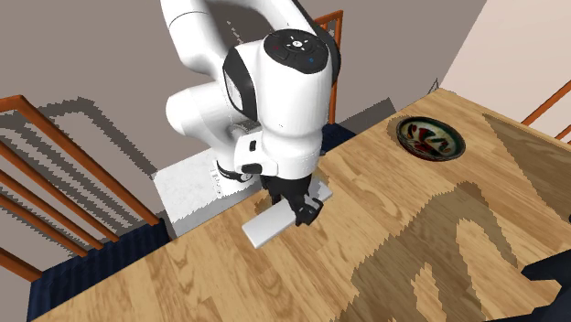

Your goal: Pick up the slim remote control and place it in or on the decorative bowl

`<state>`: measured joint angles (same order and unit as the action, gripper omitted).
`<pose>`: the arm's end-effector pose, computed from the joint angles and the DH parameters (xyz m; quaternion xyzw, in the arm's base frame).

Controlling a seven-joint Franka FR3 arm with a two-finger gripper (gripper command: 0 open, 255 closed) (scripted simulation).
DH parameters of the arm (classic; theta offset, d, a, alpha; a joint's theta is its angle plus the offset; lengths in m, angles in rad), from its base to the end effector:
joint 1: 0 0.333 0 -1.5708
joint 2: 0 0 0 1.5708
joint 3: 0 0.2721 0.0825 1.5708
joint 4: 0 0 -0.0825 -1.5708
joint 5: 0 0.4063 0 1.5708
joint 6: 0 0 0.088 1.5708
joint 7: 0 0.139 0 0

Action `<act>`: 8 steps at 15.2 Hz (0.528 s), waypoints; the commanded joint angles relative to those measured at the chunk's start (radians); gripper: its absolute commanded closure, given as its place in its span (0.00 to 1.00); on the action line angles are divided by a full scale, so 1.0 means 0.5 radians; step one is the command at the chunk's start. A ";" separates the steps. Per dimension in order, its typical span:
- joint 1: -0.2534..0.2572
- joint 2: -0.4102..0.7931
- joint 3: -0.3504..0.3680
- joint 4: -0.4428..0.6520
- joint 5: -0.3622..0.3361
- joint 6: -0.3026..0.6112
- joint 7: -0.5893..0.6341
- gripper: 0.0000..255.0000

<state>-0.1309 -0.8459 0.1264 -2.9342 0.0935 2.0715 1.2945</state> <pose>0.3305 -0.0108 0.3038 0.7686 -0.6396 -0.0038 0.0107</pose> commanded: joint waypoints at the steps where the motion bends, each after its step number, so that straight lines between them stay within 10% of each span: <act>1: -0.006 -0.041 -0.011 0.045 -0.011 -0.079 -0.007 1.00; 8: -0.001 -0.111 -0.041 0.201 -0.039 -0.306 0.002 1.00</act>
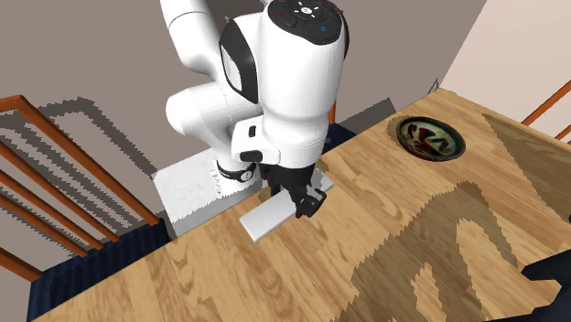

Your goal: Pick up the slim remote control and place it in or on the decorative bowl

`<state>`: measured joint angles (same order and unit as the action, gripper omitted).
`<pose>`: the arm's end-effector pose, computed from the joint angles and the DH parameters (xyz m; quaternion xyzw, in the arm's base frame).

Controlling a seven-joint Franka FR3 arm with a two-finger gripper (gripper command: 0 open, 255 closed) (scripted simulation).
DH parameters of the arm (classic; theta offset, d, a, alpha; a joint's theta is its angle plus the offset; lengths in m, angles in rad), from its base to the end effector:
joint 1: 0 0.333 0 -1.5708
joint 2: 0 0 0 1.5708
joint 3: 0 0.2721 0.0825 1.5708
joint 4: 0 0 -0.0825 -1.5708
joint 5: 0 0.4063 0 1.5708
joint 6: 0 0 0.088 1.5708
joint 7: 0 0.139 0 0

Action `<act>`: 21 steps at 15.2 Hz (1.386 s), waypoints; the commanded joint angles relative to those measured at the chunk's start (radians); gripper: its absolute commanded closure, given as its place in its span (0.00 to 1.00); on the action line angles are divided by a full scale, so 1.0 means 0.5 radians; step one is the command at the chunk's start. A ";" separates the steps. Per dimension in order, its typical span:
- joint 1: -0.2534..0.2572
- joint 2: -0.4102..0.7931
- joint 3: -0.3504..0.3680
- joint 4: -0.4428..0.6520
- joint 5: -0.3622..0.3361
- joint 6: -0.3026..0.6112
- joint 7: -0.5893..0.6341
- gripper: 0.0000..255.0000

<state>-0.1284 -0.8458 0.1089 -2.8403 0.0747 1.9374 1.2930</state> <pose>0.3353 -0.0110 0.3382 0.7708 -0.6364 -0.0203 0.0221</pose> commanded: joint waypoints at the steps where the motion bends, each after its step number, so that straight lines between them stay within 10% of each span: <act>1: -0.005 -0.118 -0.011 0.037 -0.005 -0.068 0.006 1.00; 6: 0.005 -0.137 -0.031 0.139 -0.024 -0.189 0.015 1.00; 21: 0.071 0.184 0.926 0.520 0.634 -0.137 0.624 1.00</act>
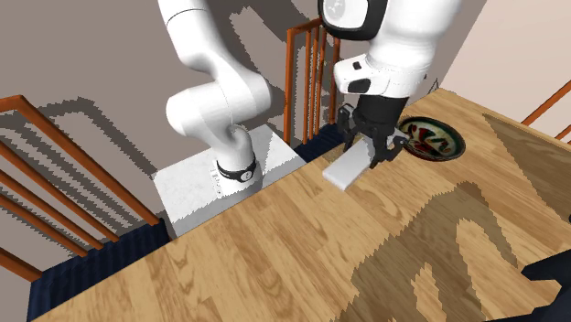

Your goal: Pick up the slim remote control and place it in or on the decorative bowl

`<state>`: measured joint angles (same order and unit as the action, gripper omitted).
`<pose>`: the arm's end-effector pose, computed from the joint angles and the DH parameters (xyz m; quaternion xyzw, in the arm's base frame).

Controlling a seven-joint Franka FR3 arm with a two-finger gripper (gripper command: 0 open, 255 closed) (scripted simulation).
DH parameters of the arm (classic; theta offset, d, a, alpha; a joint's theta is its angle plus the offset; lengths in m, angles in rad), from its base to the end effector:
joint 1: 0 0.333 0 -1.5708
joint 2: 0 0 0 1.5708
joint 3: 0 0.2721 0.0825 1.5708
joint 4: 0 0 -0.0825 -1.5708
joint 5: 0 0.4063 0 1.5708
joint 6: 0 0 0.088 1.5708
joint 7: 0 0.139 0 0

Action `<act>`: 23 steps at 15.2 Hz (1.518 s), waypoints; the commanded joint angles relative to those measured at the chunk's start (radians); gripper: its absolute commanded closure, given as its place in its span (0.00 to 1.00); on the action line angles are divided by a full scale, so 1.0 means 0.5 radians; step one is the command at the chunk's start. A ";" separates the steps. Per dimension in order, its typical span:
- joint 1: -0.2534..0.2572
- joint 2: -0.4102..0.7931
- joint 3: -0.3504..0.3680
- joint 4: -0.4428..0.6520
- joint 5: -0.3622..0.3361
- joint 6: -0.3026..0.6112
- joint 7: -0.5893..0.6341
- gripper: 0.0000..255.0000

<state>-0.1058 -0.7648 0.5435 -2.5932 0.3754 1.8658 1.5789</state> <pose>0.3501 0.1758 0.3859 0.7666 -0.6421 -0.0016 0.0096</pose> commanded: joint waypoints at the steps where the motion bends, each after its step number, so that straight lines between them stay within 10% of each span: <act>1: 0.027 0.065 0.108 0.068 0.048 0.017 0.103 1.00; 15: -0.262 0.869 0.992 0.853 -0.132 0.181 0.922 1.00; 18: -0.441 1.184 1.324 1.066 -0.390 0.212 1.216 1.00; 20: -0.558 1.616 1.629 1.223 -0.828 0.212 1.595 1.00; 22: -0.287 2.050 1.565 1.400 -1.272 0.123 1.949 1.00; 23: -0.209 2.001 1.462 1.378 -1.218 0.160 1.911 1.00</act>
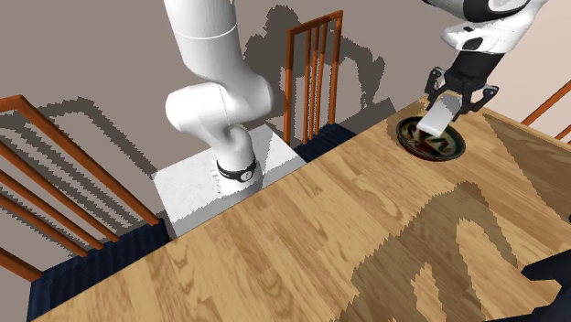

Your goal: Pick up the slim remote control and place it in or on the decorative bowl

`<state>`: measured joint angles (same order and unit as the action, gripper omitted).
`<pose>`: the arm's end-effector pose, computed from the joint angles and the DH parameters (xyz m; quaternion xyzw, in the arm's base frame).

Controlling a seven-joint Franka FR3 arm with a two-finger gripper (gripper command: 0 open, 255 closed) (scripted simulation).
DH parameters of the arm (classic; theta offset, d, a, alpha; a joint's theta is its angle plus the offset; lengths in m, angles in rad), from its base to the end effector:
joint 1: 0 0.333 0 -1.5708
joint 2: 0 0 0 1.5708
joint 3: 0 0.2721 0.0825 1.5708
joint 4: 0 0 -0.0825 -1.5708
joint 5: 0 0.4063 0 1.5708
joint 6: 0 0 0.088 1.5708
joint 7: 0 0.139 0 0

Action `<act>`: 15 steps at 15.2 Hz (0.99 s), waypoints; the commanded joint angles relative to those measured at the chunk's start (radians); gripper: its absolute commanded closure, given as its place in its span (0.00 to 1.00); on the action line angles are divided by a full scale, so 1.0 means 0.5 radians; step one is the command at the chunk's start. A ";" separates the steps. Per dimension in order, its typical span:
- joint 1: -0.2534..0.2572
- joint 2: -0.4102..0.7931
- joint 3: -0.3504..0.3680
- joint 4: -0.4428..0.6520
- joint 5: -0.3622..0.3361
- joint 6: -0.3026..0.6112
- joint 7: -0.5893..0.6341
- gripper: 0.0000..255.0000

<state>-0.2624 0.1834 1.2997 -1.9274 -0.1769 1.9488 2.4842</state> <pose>0.3213 0.4911 0.3722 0.7707 -0.6371 -0.0044 0.0121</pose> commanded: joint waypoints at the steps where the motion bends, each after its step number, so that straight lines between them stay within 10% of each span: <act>1: 0.124 0.111 -0.074 0.028 -0.120 0.019 0.105 1.00; 15: 0.292 0.298 -0.250 -0.155 -0.336 0.285 0.248 1.00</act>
<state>-0.1201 0.3288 1.1776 -2.0033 -0.3419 2.0886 2.6060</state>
